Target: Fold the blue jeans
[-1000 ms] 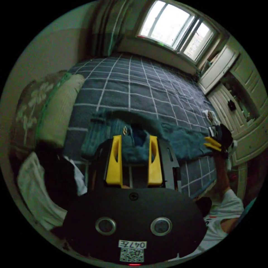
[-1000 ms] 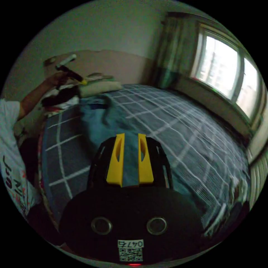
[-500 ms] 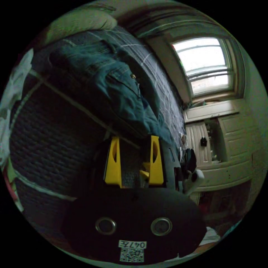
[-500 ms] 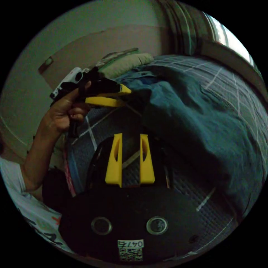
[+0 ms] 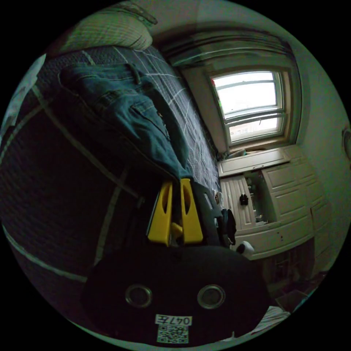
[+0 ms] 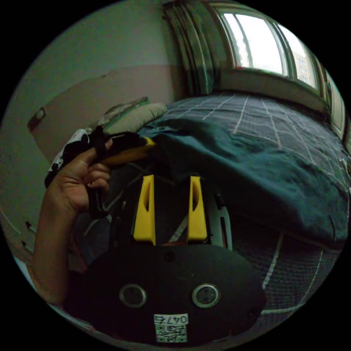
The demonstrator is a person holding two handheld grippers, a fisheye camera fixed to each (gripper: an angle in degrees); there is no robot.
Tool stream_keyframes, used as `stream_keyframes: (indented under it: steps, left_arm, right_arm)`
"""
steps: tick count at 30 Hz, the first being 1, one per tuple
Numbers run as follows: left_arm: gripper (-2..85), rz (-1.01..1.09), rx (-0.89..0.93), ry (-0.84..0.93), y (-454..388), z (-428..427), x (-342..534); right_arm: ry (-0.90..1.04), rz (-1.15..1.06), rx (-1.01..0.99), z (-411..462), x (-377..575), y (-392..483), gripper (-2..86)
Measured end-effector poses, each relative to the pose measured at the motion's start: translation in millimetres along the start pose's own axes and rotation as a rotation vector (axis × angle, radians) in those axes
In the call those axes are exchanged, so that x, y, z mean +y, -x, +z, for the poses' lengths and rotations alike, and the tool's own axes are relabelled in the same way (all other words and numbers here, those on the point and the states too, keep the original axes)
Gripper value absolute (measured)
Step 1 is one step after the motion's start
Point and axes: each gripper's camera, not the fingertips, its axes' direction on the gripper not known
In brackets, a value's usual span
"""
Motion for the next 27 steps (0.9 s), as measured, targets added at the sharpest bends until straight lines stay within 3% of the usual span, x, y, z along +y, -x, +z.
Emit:
stream_keyframes:
  steps: [6,9,12,15,20,22,25,27]
  left_arm:
    - [3.3,0.011,0.006,0.017,-3,2,3]
    - [5.5,-0.036,0.018,0.042,5,5,6]
    - [7.2,-0.038,0.007,-0.047,4,-10,12]
    - [6.4,0.054,-0.15,-0.089,-22,-21,16]
    - [0.0,0.407,-0.672,-0.034,-105,-5,32]
    - [-0.5,0.478,-0.735,-0.066,-121,3,37]
    - [-0.8,0.512,-0.661,0.004,-119,41,15]
    - [-0.8,0.474,-0.813,0.037,-103,73,-2]
  right_arm:
    - [-0.008,0.138,-0.015,23,-8,-1,2.8]
    - [0.019,0.142,-0.11,26,-9,-5,0.6]
    - [-0.019,0.151,-0.21,5,-11,-6,0.2]
    - [0.032,0.031,-0.176,-1,-24,11,0.1]
    - [0.209,-0.103,-0.091,37,-29,32,0.2]
    - [0.263,-0.113,-0.076,59,-22,36,0.2]
    - [0.238,-0.092,-0.087,62,-20,39,0.1]
    - [0.217,-0.102,-0.103,61,-21,41,0.2]
